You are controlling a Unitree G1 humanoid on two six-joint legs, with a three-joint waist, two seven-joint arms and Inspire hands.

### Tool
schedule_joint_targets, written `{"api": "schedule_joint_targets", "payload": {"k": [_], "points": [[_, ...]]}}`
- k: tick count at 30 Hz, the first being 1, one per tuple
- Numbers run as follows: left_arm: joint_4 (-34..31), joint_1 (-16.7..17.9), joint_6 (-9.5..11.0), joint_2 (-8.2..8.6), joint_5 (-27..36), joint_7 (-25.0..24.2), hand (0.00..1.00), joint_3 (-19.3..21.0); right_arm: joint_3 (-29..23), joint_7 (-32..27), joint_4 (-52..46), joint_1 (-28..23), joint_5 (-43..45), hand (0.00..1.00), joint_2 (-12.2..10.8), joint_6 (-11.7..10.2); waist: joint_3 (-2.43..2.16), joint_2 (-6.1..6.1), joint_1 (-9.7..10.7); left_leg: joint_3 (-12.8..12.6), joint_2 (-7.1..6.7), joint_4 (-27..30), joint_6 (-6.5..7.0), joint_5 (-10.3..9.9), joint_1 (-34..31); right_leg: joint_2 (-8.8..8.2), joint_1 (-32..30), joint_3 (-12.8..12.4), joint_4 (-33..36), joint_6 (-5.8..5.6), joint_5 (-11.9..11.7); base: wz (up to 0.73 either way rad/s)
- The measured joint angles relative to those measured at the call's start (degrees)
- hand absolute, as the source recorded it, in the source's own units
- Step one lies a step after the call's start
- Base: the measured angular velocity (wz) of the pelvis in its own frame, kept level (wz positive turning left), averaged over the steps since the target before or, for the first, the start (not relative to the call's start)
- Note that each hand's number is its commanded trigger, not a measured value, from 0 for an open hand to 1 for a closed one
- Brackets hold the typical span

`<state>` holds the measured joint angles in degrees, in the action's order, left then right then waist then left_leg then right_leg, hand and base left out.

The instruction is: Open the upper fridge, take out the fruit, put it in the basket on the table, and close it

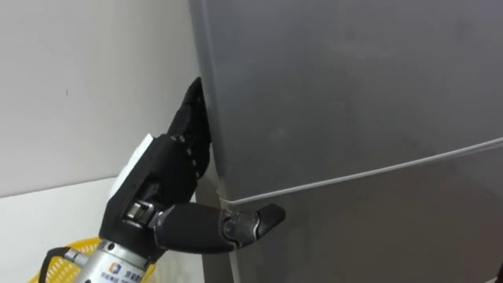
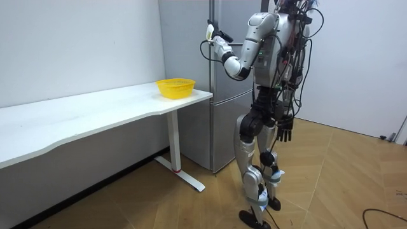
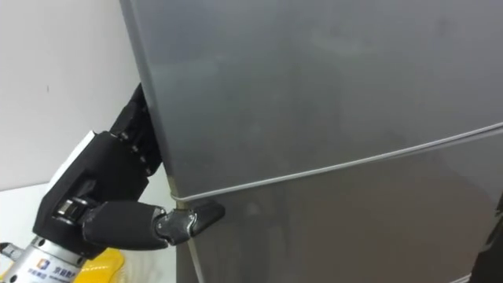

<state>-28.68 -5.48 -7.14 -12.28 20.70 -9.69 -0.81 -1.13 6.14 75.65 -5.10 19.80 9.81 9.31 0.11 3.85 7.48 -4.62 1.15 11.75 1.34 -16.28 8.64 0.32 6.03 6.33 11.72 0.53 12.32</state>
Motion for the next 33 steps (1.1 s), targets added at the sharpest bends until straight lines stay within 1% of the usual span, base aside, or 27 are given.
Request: {"api": "schedule_joint_targets", "payload": {"k": [2,3,4,6,8,13,14,15,16,17,19,22,24,27,28,30,33], "points": [[-0.07,0.00,0.00,-0.19,0.07,-0.09,1.00,0.10,0.06,0.02,0.06,0.18,-0.01,0.00,0.02,0.00,-0.01,0.01,0.00,0.07,-0.01,-0.01,0.03,0.04,-0.06,-0.03,-0.06,0.01,-0.03,-0.06,-0.11,0.00],[-0.08,0.00,0.00,-0.08,0.10,0.01,1.00,0.11,0.16,0.02,0.18,0.23,-0.02,0.00,0.01,0.00,0.10,-0.25,0.00,0.07,-0.02,-0.02,0.03,0.04,-0.05,-0.06,-0.05,0.02,-0.03,-0.07,-0.12,0.00],[-0.08,-0.02,0.00,0.12,0.08,0.31,1.00,0.83,0.61,0.02,0.48,0.51,0.00,0.00,-0.02,0.02,0.05,-0.21,0.08,0.09,-0.03,-0.02,0.03,0.05,-0.05,-0.06,-0.03,0.00,-0.03,-0.10,-0.14,0.00],[-0.29,-0.11,0.00,-0.51,0.08,-0.02,1.00,0.73,1.62,0.00,0.64,0.66,-0.01,0.00,0.00,0.05,0.22,-0.51,0.09,0.13,-0.03,-0.03,0.04,0.05,-0.06,-0.07,-0.01,0.00,-0.05,-0.12,-0.17,0.00],[-0.75,-0.11,0.00,-0.54,0.03,0.04,1.00,0.75,2.16,0.00,0.65,0.80,0.00,0.00,-0.04,0.05,0.28,-0.61,0.05,0.12,-0.04,-0.04,0.04,0.05,-0.07,-0.09,0.01,0.01,-0.07,-0.15,-0.18,0.00],[-1.04,-0.10,0.05,-0.39,0.62,0.28,1.00,1.71,2.29,-0.05,0.67,0.89,-0.01,0.00,-0.03,0.09,0.28,-0.65,-0.07,0.16,-0.06,-0.05,0.04,0.05,-0.25,-0.10,0.01,0.11,-0.13,-0.16,-0.19,0.02],[-0.98,-0.09,-0.06,-0.44,1.69,0.31,0.82,1.97,2.33,-0.04,0.66,1.00,0.00,0.00,-0.03,0.10,0.30,-0.67,-0.10,0.18,-0.06,-0.05,0.05,0.05,-0.29,-0.11,-0.08,0.14,-0.13,-0.17,-0.19,0.04],[-0.98,-0.09,-0.07,-0.42,2.08,0.31,0.82,1.97,2.37,-0.04,0.67,1.10,0.00,0.00,-0.03,0.11,0.30,-0.67,-0.10,0.18,-0.07,-0.05,0.05,0.05,-0.33,-0.12,-0.13,0.14,-0.14,-0.17,-0.20,0.00],[-0.98,-0.08,-0.07,-0.42,2.30,0.31,0.52,1.97,2.43,-0.01,0.66,1.18,0.00,0.00,-0.03,0.10,0.30,-0.68,-0.12,0.21,-0.07,-0.05,0.05,0.05,-0.40,-0.12,-0.14,0.18,-0.14,-0.18,-0.20,0.00],[-0.99,-0.08,-0.03,-0.33,2.39,0.31,0.00,2.52,2.44,0.00,0.66,1.17,0.00,0.00,-0.03,0.11,0.29,-0.70,-0.23,0.25,-0.08,-0.05,0.05,0.05,-0.54,-0.13,-0.13,0.25,-0.14,-0.18,-0.20,0.03],[-1.26,-0.09,-0.02,-0.65,2.35,0.29,0.00,2.72,2.44,0.03,0.67,1.27,0.01,0.00,0.01,0.24,0.24,-0.67,-0.22,0.28,-0.12,-0.02,0.06,0.06,-0.69,-0.17,-0.13,0.27,-0.15,-0.19,-0.21,0.02],[-1.35,-0.08,-0.02,-0.62,2.34,0.19,0.00,2.70,2.46,0.09,0.68,1.39,0.00,0.00,0.00,0.23,0.23,-0.68,-0.24,0.28,-0.18,-0.01,0.06,0.06,-0.74,-0.16,-0.12,0.30,-0.17,-0.20,-0.21,0.00],[-1.38,-0.09,-0.02,-0.64,2.35,0.02,0.00,2.69,2.50,0.11,0.68,1.42,0.00,0.00,0.04,0.26,0.22,-0.68,-0.24,0.31,-0.46,-0.01,0.07,0.07,-0.74,-0.15,-0.13,0.31,-0.20,-0.20,-0.21,0.00],[-1.41,-0.08,-0.11,-0.67,4.75,-0.57,0.00,1.82,2.72,0.15,0.70,1.38,0.08,0.00,0.27,0.27,0.17,-0.59,-0.12,0.40,-0.52,0.02,0.14,0.11,-0.74,-0.27,-0.13,0.90,-0.32,-0.21,-0.22,0.02],[-1.42,-0.08,-0.15,-0.93,5.91,-0.60,0.00,1.77,2.73,0.22,0.71,1.36,0.18,0.00,0.28,0.29,0.17,-0.59,-0.19,0.42,-0.52,0.01,0.16,0.12,-0.62,-0.29,-0.12,0.90,-0.34,-0.21,-0.23,0.00],[-1.42,-0.08,-0.37,-1.91,6.27,-0.70,0.00,1.59,2.73,0.28,0.66,1.37,0.51,0.00,0.42,0.34,0.08,-0.46,-0.20,0.43,-0.55,0.01,0.17,0.13,-0.55,-0.34,-0.01,0.93,-0.34,-0.23,-0.24,0.00],[-1.42,-0.08,-0.44,-2.51,6.27,-1.17,0.00,1.54,2.97,0.32,0.53,1.40,0.50,0.00,0.75,0.36,-0.03,-0.28,-0.19,0.43,-0.62,0.01,0.23,0.17,-0.53,-0.47,0.09,1.02,-0.34,-0.30,-0.28,0.01]]}}
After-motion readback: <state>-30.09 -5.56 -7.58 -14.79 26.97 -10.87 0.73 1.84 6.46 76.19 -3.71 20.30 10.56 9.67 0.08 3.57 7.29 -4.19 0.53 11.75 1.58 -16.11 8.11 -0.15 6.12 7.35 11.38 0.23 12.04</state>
